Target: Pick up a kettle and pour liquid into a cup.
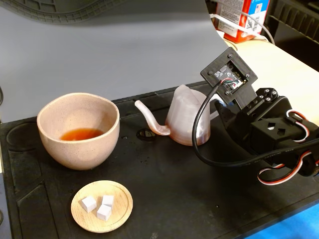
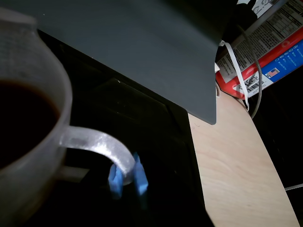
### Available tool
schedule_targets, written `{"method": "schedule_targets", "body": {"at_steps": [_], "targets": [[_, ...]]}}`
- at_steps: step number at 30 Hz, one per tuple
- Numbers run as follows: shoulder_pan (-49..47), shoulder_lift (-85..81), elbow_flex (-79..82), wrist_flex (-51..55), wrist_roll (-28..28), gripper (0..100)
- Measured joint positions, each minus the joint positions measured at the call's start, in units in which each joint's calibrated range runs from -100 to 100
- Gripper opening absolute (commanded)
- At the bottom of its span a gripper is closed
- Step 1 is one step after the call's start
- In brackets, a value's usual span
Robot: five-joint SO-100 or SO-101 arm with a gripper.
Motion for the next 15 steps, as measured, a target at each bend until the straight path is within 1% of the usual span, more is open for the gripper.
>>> {"method": "schedule_targets", "body": {"at_steps": [9, 15], "targets": [[0.0, 0.2, 0.0, 0.0, 0.0, 0], [0.0, 0.3, 0.0, -2.0, 0.3, 1]]}}
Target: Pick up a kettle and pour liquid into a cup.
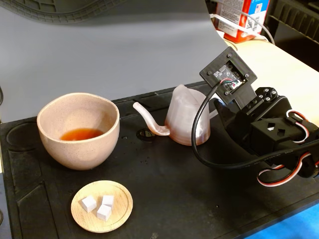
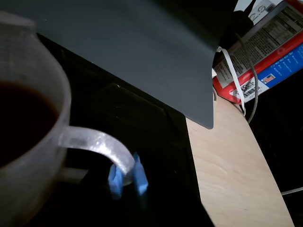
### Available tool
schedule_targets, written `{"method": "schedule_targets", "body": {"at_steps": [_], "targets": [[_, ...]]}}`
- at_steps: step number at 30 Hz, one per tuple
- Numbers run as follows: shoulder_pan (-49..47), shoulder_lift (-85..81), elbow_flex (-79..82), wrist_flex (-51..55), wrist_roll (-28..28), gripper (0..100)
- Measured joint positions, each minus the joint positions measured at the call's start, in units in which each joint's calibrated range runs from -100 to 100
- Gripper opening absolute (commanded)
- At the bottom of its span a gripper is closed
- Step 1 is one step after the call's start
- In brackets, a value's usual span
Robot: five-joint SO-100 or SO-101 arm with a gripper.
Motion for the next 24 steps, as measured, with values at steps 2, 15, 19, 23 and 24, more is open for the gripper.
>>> {"method": "schedule_targets", "body": {"at_steps": [2, 15, 19, 23, 24], "targets": [[0.0, 0.0, 0.0, 0.0, 0.0, 1], [-0.7, 0.0, 0.0, 0.0, 0.0, 26], [-0.7, 0.0, 0.0, 0.0, 0.0, 26], [-0.7, 0.0, 0.7, 0.0, 0.0, 26], [-0.7, 0.0, 1.3, 0.0, 0.0, 26]]}}
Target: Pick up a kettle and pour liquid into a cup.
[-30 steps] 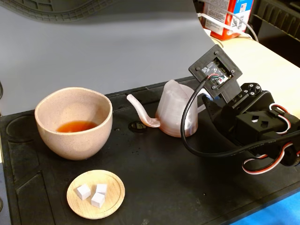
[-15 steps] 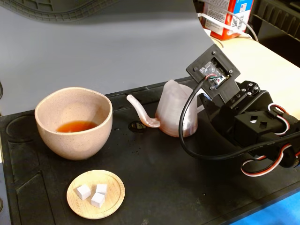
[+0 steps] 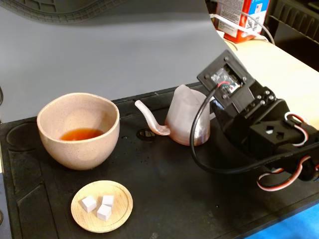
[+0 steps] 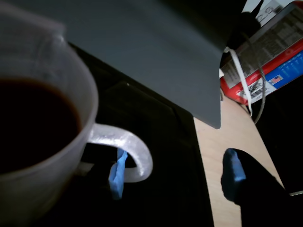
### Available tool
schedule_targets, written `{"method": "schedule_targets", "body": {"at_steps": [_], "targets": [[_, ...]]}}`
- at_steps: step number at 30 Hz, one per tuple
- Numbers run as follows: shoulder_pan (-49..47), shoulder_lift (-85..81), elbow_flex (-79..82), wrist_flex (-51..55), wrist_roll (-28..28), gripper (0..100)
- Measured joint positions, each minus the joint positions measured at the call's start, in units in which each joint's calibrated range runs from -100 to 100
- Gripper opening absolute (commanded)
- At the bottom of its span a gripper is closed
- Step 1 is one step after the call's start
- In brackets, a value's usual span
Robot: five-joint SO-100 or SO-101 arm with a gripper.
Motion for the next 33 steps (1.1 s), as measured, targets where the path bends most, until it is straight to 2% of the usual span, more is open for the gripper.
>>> {"method": "schedule_targets", "body": {"at_steps": [10, 20, 23, 27, 31, 33], "targets": [[0.0, 0.0, 2.4, -0.4, -0.4, 25], [0.0, -0.1, 11.4, -10.7, -0.4, 24], [0.0, -0.1, 14.0, -15.8, -2.0, 15], [-0.8, -2.5, 18.3, -20.0, -2.1, 14], [0.0, -13.3, 25.3, -20.1, -2.7, 13], [-0.1, -17.8, 29.5, -20.2, -3.0, 8]]}}
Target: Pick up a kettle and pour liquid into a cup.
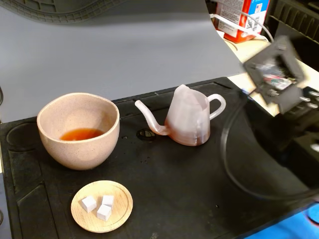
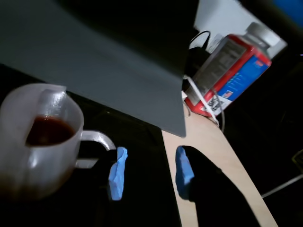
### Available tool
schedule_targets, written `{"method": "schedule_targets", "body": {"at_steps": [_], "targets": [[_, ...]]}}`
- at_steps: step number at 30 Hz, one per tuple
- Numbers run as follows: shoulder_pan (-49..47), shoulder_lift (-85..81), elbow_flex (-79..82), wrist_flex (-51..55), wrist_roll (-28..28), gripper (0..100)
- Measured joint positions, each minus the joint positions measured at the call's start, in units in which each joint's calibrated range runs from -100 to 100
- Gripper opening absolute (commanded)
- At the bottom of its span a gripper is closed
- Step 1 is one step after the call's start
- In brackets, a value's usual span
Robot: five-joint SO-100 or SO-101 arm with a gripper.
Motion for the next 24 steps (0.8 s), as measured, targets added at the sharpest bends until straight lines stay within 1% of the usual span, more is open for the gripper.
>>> {"method": "schedule_targets", "body": {"at_steps": [2, 8, 11, 14, 18, 19, 20, 21, 22, 24], "targets": [[-0.8, -7.5, 5.0, -0.1, 0.0, 1], [-0.8, -30.1, 15.1, -0.1, 0.0, 1], [-0.8, -37.4, 15.6, 0.4, 0.0, 1], [-1.8, -44.9, 15.7, 3.9, -0.1, 1], [-6.2, -56.8, 13.4, 15.1, -0.8, 1], [-7.0, -61.1, 11.8, 20.8, -1.8, 1], [-6.7, -63.7, 11.0, 24.2, -2.3, 1], [-7.1, -69.9, 9.5, 32.8, -3.7, 1], [-7.3, -72.8, 9.0, 37.0, -4.5, 1], [-6.5, -81.4, 8.9, 50.1, -7.8, 1]]}}
